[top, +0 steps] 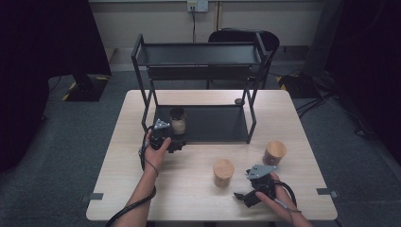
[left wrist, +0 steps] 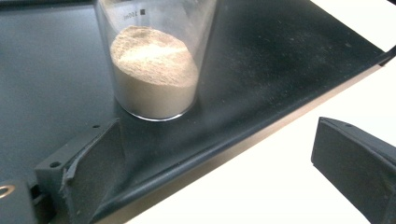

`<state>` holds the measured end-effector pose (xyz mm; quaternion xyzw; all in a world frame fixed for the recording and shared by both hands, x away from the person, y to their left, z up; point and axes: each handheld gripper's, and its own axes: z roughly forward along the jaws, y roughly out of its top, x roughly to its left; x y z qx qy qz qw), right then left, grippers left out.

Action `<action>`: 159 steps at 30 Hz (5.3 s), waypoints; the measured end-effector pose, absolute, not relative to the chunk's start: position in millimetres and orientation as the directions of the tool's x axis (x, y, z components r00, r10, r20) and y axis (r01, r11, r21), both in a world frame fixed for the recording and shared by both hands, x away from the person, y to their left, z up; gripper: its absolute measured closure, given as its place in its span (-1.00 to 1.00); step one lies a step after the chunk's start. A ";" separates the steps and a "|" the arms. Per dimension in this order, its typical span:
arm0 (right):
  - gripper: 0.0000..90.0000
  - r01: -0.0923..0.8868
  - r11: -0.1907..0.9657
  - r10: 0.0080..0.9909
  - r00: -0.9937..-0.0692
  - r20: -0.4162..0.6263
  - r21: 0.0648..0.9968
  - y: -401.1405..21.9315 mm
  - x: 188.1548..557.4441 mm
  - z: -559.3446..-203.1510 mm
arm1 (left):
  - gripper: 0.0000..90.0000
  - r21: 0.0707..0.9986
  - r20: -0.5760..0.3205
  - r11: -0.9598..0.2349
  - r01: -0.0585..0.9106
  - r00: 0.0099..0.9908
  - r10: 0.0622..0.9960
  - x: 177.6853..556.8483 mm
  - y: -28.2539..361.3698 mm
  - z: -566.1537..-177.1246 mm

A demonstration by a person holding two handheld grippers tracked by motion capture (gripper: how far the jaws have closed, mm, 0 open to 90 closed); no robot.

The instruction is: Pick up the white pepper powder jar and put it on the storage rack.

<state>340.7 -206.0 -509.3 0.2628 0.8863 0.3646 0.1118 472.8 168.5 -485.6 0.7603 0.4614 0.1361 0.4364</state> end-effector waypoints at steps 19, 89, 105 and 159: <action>-1.00 0.384 0.596 0.547 -0.837 -0.007 0.705 -206.0 340.7 -509.3 | -0.94 0.790 -0.198 -0.213 0.575 0.569 0.798 460.2 177.4 -483.9; -1.00 0.385 0.596 0.548 -0.837 -0.006 0.705 -206.0 340.7 -509.3 | -0.94 0.792 -0.202 -0.252 0.556 0.628 0.752 421.6 198.3 -481.5; -1.00 0.384 0.596 0.547 -0.837 -0.007 0.705 -206.0 340.7 -509.3 | -0.94 0.791 -0.206 -0.257 0.555 0.637 0.743 413.9 199.8 -483.5; -1.00 0.385 0.596 0.548 -0.837 -0.006 0.705 -206.0 340.7 -509.3 | -0.94 0.776 -0.185 -0.293 0.558 0.647 0.740 391.8 216.0 -492.7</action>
